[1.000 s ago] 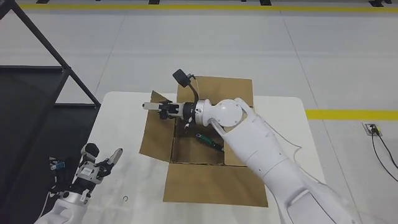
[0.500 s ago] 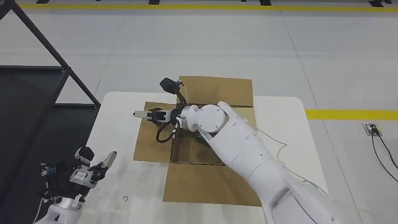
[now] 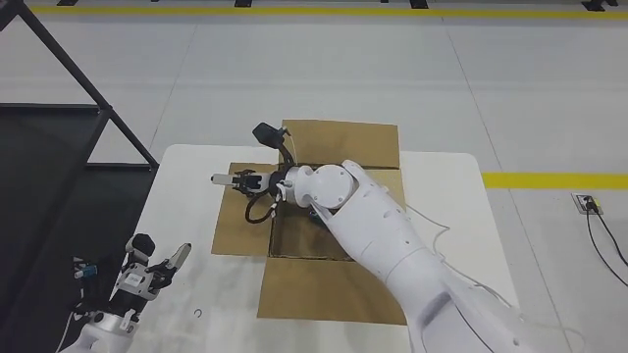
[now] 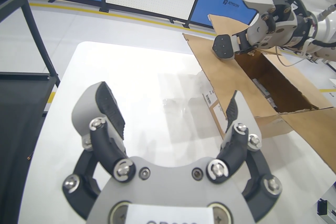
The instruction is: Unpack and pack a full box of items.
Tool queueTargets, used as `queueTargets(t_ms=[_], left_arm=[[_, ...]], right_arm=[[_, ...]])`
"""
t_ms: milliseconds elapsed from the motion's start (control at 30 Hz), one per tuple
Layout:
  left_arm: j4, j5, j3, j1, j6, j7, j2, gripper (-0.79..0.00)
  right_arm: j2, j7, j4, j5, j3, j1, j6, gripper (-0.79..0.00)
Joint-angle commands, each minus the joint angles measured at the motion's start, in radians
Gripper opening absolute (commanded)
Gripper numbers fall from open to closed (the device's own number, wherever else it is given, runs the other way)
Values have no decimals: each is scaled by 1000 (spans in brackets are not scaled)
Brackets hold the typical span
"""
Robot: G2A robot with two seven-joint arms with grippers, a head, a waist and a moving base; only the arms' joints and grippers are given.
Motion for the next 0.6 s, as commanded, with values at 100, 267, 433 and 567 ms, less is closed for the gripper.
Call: queueTargets(t_ms=[100,267,433,567], left_arm=[[0,0,0,0,0,0,0,0],[0,0,0,0,0,0,0,0],[0,0,0,0,0,0,0,0],[-2,0,0,0,2,0,0,0]], right_arm=[[-5,8,19,-11,6,9,22,0],[1,-2,29,-5,29,23,-15,0],[14,-5,23,-1,53,32,-69,0],[28,-7,16,1,75,35,-106,0]])
